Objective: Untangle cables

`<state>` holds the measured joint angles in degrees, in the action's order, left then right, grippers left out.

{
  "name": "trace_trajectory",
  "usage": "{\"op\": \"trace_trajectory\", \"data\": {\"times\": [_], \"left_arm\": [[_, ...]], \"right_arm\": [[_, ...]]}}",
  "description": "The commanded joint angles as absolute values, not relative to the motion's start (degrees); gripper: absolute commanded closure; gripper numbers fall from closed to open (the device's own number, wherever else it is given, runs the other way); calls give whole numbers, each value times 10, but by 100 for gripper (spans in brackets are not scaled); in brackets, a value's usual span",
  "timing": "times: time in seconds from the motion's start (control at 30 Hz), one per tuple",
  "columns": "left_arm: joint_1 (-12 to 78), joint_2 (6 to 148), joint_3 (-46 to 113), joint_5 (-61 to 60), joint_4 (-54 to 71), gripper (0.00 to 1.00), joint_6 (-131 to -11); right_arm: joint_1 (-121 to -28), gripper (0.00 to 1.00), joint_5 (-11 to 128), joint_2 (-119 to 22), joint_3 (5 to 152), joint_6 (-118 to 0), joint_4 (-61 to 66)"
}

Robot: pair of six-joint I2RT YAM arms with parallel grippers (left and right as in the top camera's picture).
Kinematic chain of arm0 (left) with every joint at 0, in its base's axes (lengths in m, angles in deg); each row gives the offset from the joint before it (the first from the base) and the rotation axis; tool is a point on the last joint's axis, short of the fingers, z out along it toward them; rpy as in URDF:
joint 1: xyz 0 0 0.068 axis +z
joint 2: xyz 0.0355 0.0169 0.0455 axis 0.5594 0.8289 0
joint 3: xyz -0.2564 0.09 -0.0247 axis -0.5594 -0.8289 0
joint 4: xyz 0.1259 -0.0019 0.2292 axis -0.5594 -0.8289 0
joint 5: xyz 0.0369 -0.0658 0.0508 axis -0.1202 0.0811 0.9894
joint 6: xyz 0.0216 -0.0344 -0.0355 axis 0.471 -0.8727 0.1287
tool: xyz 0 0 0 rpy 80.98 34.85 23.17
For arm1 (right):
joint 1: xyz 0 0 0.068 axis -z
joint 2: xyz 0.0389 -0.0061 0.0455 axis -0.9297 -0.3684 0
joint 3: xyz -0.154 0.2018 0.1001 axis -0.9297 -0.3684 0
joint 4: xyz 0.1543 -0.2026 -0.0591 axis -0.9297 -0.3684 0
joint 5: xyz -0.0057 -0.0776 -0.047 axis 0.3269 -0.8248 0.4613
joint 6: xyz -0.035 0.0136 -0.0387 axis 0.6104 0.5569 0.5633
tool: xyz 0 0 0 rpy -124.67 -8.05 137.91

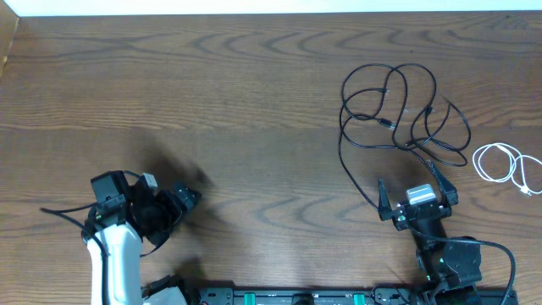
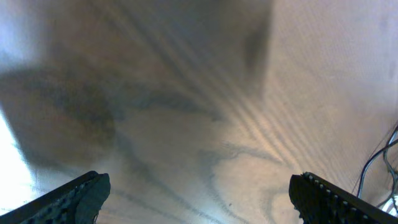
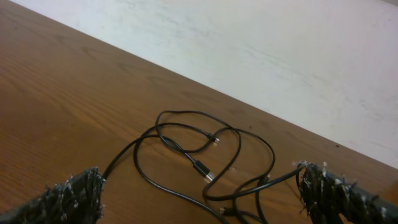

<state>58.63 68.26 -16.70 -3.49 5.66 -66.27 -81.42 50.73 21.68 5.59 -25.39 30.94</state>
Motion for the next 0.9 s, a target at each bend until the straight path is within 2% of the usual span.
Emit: {"op": "trace_trajectory", "data": {"times": [0.0, 0.23, 0.4, 0.67, 0.7, 0.87], "left_arm": [[566, 658, -170, -15, 73, 2, -668], [503, 647, -195, -17, 153, 2, -669], [446, 647, -252, -17, 275, 2, -674], [399, 629, -365, -17, 515, 2, -717], [391, 622, -396, -17, 584, 2, -721], [367, 617, -461, -13, 764, 2, -721]], "right_arm": [[-812, 1, 510, 220, 53, -248, 309], [-812, 1, 510, 220, 53, -248, 309], [-812, 1, 510, 220, 53, -248, 309], [-812, 1, 510, 220, 53, -248, 309], [-812, 1, 510, 220, 53, -248, 309], [-812, 1, 510, 220, 53, -248, 309]]}}
